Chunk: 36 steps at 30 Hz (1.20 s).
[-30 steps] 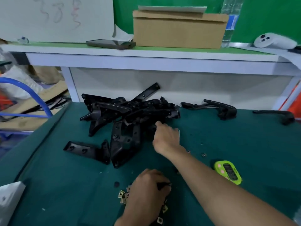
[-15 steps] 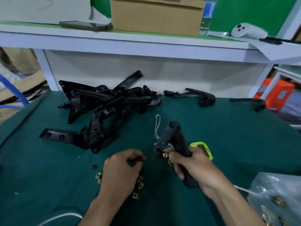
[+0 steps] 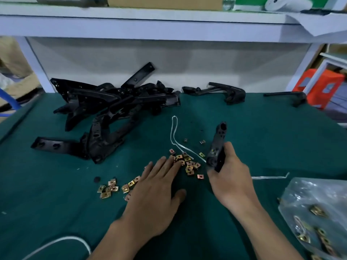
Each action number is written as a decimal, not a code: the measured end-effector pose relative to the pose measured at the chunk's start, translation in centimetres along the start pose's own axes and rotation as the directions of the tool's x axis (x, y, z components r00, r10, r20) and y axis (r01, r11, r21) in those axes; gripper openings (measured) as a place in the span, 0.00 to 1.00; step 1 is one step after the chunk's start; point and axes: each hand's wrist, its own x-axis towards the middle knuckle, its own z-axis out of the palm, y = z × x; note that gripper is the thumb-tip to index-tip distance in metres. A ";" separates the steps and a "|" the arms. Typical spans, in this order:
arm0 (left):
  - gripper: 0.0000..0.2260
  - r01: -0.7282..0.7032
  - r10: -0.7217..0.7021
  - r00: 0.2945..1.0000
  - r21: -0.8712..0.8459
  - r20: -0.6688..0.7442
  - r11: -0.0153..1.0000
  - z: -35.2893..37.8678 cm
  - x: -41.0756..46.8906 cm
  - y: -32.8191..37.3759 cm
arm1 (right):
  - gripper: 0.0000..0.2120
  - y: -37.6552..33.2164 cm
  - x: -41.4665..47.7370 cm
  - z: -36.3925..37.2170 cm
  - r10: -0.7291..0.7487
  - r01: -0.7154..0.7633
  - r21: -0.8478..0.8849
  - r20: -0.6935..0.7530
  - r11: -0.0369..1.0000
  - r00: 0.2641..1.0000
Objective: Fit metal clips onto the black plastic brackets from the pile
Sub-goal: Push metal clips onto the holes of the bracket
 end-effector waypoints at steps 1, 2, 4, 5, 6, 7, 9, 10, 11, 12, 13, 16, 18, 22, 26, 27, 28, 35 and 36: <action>0.31 -0.008 0.008 1.000 0.012 0.007 1.000 0.0 0.1 -0.1 | 0.18 0.2 0.1 0.2 -0.018 0.017 -0.018 -0.022 1.000 1.000; 0.31 -0.010 0.010 1.000 0.014 0.004 1.000 0.0 0.2 -0.1 | 0.19 0.3 0.1 0.3 -0.032 0.031 -0.040 -0.034 0.999 0.999; 0.29 -0.010 0.010 0.999 0.005 -0.034 1.000 -0.1 0.2 -0.1 | 0.21 0.5 0.0 0.5 -0.055 0.053 -0.088 -0.025 0.995 0.998; 0.28 -0.013 0.013 0.998 0.003 -0.063 1.000 -0.1 0.2 -0.1 | 0.20 0.6 0.0 0.6 -0.065 0.064 -0.104 -0.007 0.993 0.998; 0.27 -0.011 0.011 0.996 0.001 -0.085 1.000 -0.1 0.2 -0.1 | 0.17 0.7 -0.1 0.7 -0.070 0.071 -0.116 0.016 0.991 0.997; 0.26 -0.006 0.006 0.995 -0.002 -0.097 1.000 -0.2 0.2 -0.1 | 0.14 0.7 -0.2 0.9 -0.072 0.076 -0.125 0.038 0.989 0.997; 0.24 0.003 -0.003 0.994 -0.007 -0.106 1.000 -0.2 0.1 -0.2 | 0.13 0.5 -0.4 1.3 -0.084 0.094 -0.130 0.081 0.987 0.993; 0.22 0.002 -0.002 0.994 -0.006 -0.112 1.000 -0.2 0.1 -0.2 | 0.13 0.4 -0.5 1.5 -0.092 0.104 -0.126 0.096 0.987 0.991; 0.22 0.000 -0.001 0.993 -0.008 -0.119 1.000 -0.2 0.1 -0.1 | 0.14 0.2 -0.6 1.6 -0.096 0.108 -0.121 0.102 0.987 0.990; 0.21 -0.006 0.003 0.992 -0.017 -0.130 1.000 -0.3 0.0 0.0 | 0.14 0.1 -0.7 1.7 -0.098 0.109 -0.119 0.101 0.987 0.990; 0.21 -0.016 0.011 0.990 -0.034 -0.143 0.999 -0.3 0.0 0.1 | 0.15 0.1 -0.7 1.7 -0.100 0.112 -0.117 0.099 0.987 0.990; 0.19 -0.049 0.029 0.984 -0.109 -0.175 0.993 -0.4 -0.1 0.6 | 0.14 -0.1 -0.8 1.8 -0.113 0.124 -0.069 0.150 0.990 0.982; 0.16 -0.082 0.062 0.985 -0.121 -0.163 0.989 -0.4 -0.2 0.9 | 0.13 -0.3 -0.9 1.8 -0.127 0.135 -0.027 0.214 0.990 0.969; 0.11 -0.093 0.076 0.991 -0.163 -0.109 0.982 -0.3 -0.3 1.3 | 0.13 -0.5 -0.7 1.4 -0.151 0.133 0.083 0.273 0.988 0.950; 0.09 -0.029 -0.006 0.991 -0.260 -0.136 0.965 -0.3 -0.1 1.1 | 0.12 -0.7 -1.0 1.2 -0.171 0.119 0.180 0.311 0.977 0.935; 0.08 -0.010 -0.028 0.991 -0.271 -0.134 0.962 -0.3 -0.1 1.1 | 0.12 -0.7 -1.1 1.3 -0.172 0.112 0.194 0.327 0.975 0.929; 0.08 0.006 -0.044 0.991 -0.287 -0.127 0.958 -0.2 0.0 1.0 | 0.13 -0.8 -1.1 1.4 -0.177 0.113 0.201 0.339 0.973 0.924; 0.06 0.196 -0.271 0.913 -0.253 -0.306 0.947 -1.1 -0.3 1.5 | 0.12 -0.3 -0.9 1.0 -0.165 0.135 0.117 0.307 0.984 0.937; 0.05 0.235 -0.345 0.875 -0.325 -0.340 0.916 -1.3 -0.4 1.5 | 0.12 0.0 -0.8 0.9 -0.150 0.162 -0.032 0.242 0.986 0.959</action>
